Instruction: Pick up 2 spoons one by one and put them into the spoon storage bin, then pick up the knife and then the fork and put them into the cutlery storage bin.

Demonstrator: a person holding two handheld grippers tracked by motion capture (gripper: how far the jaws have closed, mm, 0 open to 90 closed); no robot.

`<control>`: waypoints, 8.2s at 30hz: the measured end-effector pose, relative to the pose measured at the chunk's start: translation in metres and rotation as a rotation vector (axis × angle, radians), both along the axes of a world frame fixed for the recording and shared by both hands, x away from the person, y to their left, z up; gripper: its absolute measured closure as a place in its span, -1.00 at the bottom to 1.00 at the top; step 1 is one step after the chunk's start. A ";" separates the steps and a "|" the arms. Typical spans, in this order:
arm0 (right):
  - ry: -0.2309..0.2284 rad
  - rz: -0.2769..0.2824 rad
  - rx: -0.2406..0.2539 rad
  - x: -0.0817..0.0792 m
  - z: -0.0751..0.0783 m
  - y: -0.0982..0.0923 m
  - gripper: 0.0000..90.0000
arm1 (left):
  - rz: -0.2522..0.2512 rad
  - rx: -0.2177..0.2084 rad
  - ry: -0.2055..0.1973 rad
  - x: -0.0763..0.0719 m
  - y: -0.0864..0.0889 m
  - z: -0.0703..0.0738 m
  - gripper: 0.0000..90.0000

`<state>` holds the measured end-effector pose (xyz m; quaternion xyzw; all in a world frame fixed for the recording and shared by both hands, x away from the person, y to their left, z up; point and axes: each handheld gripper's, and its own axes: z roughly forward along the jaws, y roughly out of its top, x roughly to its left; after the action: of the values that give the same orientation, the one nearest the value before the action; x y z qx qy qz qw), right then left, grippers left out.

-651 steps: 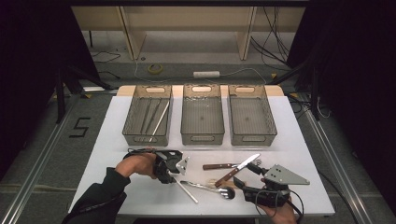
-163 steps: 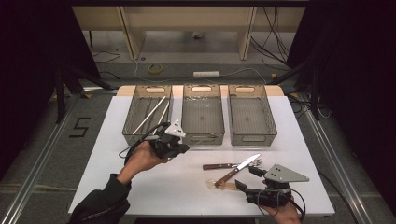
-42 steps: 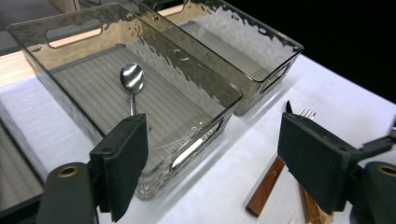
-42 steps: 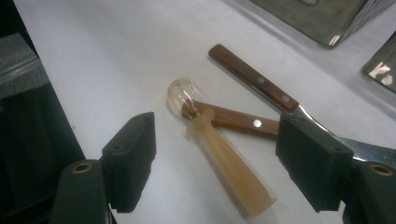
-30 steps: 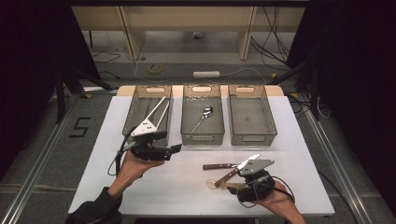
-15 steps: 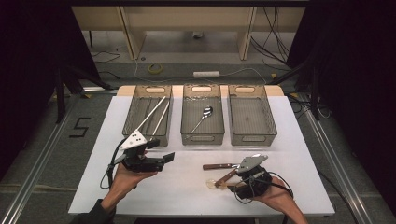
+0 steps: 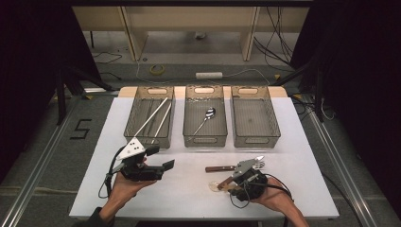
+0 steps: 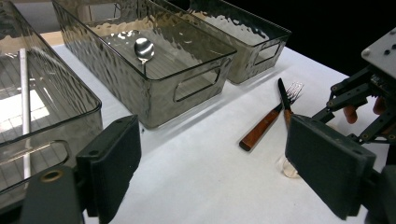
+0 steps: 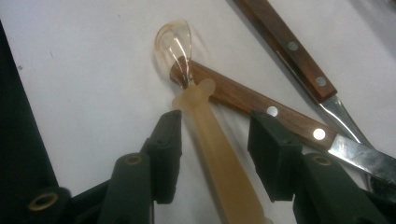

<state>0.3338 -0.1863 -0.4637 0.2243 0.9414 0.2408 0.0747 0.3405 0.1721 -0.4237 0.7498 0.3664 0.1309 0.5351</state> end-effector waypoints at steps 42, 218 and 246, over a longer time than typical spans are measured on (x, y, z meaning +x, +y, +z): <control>-0.097 0.040 0.056 -0.002 0.021 -0.001 0.74 | 0.005 0.027 -0.054 -0.003 -0.002 0.000 -0.60; -0.021 -0.302 0.311 0.080 0.023 0.068 -0.31 | 0.061 -0.006 -0.078 -0.003 0.007 -0.001 -0.63; 0.024 -0.284 0.115 0.074 -0.007 0.079 1.00 | 0.059 0.004 -0.086 -0.007 0.006 0.001 -0.63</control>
<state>0.4078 -0.1073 -0.4703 0.3617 0.8858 0.2785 0.0839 0.3337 0.1780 -0.4229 0.7334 0.3646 0.1795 0.5451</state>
